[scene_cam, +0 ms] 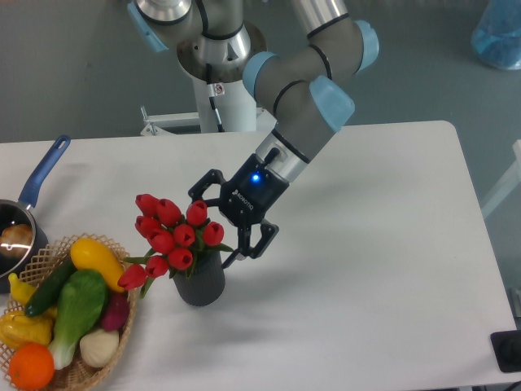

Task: Pick up the flowers from the vase
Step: 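Lower the gripper around the tulip stems and close it, then lift the gripped tulips up out of the vase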

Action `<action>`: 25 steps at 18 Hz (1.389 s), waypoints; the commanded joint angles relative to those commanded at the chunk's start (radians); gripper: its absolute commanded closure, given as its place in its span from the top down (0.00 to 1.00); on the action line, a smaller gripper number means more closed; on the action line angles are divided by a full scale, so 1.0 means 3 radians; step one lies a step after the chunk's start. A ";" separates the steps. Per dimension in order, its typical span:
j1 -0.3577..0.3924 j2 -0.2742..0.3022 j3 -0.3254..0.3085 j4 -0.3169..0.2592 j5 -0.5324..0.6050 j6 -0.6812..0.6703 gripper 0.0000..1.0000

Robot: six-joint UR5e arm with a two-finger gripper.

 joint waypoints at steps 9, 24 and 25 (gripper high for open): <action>0.0046 0.0000 -0.0020 -0.0005 -0.0057 0.0041 0.00; 0.0322 0.0148 -0.0026 -0.0005 -0.0782 0.0020 0.00; 0.0353 0.0158 -0.0026 -0.0005 -0.0833 0.0005 0.00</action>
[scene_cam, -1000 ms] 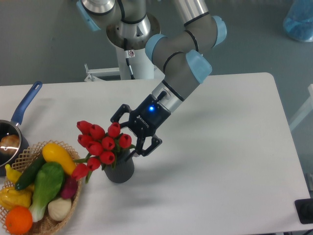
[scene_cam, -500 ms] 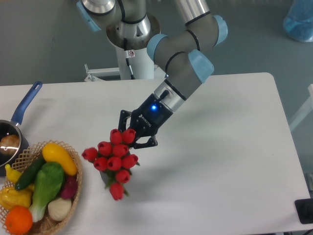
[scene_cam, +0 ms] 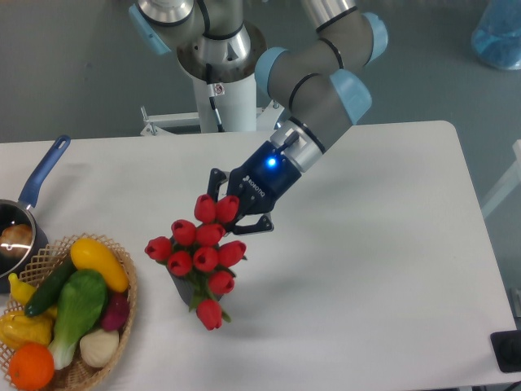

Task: Pick up the flowers from the vase
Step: 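Lift the gripped tulips up out of the vase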

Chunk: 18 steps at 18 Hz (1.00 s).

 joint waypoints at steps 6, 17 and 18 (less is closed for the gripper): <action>0.0077 0.0046 0.0015 -0.0005 -0.0154 -0.0062 0.00; 0.0332 0.0133 0.0204 -0.0010 -0.0465 -0.0393 0.00; 0.0373 0.0133 0.0240 -0.0005 -0.0552 -0.0450 0.00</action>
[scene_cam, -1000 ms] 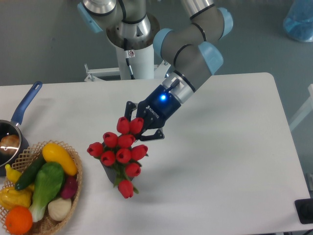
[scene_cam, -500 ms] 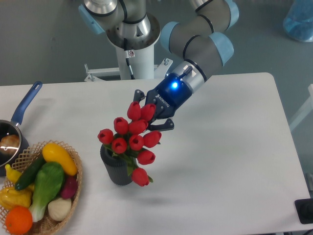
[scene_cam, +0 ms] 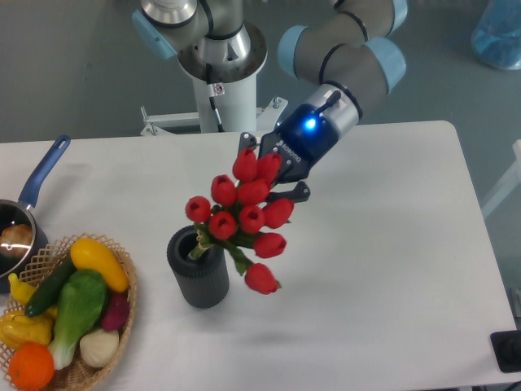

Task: Pick up the flowers from the vase
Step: 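Lift the gripped tulips up out of the vase, then carry the tulip bouquet away from the vase, holding it raised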

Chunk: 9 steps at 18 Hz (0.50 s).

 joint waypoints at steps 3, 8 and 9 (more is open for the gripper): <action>0.0138 0.0000 0.0062 0.0000 -0.0256 -0.0102 0.00; 0.0287 0.0005 0.0113 0.0005 -0.0354 -0.0185 0.00; 0.0322 0.0005 0.0123 0.0005 -0.0349 -0.0175 0.00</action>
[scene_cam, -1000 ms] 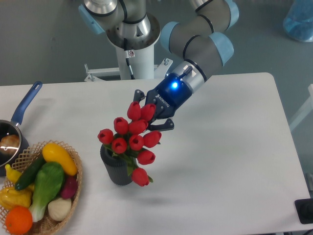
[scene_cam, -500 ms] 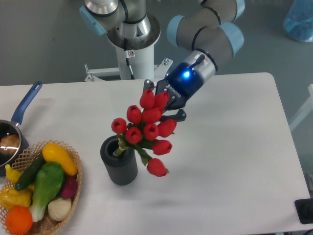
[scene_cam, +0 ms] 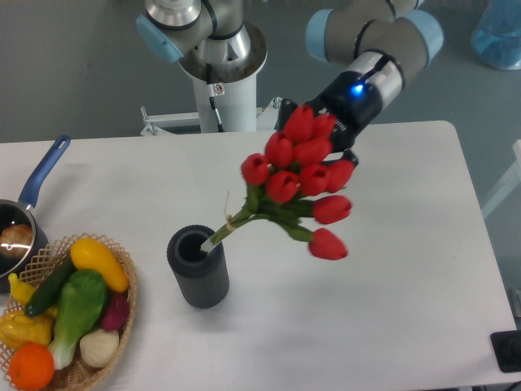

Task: Pick up the flowers from the vase
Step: 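Carry the tulip bouquet away from the vase, holding it raised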

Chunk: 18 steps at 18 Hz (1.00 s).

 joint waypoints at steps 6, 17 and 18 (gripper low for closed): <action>0.0235 0.0087 0.0184 0.0005 0.0713 0.0174 0.00; 0.0144 0.0056 0.0061 -0.0041 0.2550 0.1386 0.00; 0.0108 0.0046 0.0061 -0.0056 0.2739 0.1386 0.00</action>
